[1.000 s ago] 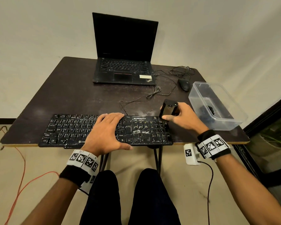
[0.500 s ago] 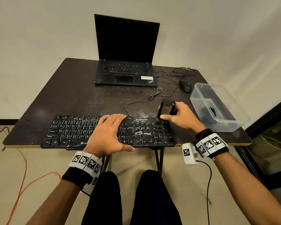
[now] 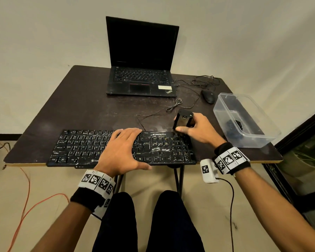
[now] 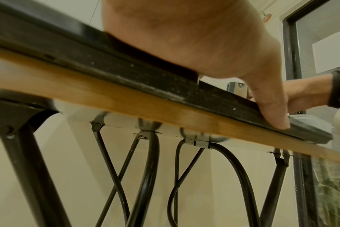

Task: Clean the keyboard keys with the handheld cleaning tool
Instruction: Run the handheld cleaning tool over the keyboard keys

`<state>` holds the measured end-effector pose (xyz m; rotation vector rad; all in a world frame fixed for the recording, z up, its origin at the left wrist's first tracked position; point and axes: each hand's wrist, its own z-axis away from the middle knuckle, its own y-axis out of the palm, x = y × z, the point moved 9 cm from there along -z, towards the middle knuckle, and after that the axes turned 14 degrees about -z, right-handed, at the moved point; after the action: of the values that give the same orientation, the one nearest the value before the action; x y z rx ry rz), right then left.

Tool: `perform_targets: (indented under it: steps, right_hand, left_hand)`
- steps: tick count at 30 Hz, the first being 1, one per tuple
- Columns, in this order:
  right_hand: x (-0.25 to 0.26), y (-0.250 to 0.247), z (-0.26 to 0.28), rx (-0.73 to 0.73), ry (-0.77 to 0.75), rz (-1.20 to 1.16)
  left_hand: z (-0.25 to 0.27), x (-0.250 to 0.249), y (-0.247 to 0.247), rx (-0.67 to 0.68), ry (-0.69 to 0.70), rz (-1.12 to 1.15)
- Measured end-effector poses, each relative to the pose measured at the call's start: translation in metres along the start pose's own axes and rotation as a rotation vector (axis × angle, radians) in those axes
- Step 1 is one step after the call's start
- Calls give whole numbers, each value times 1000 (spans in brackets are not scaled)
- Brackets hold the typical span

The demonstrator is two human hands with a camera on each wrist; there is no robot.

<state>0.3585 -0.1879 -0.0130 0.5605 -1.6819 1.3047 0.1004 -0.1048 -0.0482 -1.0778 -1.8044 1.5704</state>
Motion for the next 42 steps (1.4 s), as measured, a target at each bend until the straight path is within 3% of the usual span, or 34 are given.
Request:
perform_targets:
  steps: [3, 6, 10, 13, 17, 20, 25, 31, 35, 39, 42]
  right_hand:
    - [2, 13, 0, 82, 11, -44]
    - [1, 4, -2, -7, 1, -5]
    - [2, 14, -5, 60, 25, -40]
    - [3, 9, -11, -19, 32, -1]
    - [7, 19, -18, 57, 45, 14]
    - [9, 12, -19, 20, 41, 61]
    - [8, 32, -7, 160, 3, 63]
    - [26, 26, -9, 26, -102, 209]
    - [26, 46, 1, 180, -100, 78]
    - [25, 31, -11, 71, -93, 104]
    - [29, 43, -7, 203, -107, 7]
  left_hand:
    - [0, 1, 1, 1, -2, 1]
    - [1, 0, 1, -4, 1, 0]
    - [0, 0, 0, 1, 1, 0]
    - [0, 0, 0, -7, 2, 3]
    - [0, 0, 0, 1, 2, 2]
    - [-1, 1, 1, 6, -3, 3]
    - [0, 1, 0, -9, -6, 14]
    - [1, 1, 1, -12, -3, 15]
    - [0, 1, 0, -16, -4, 19]
    - [1, 1, 0, 0, -1, 7]
    - [0, 2, 1, -10, -5, 14]
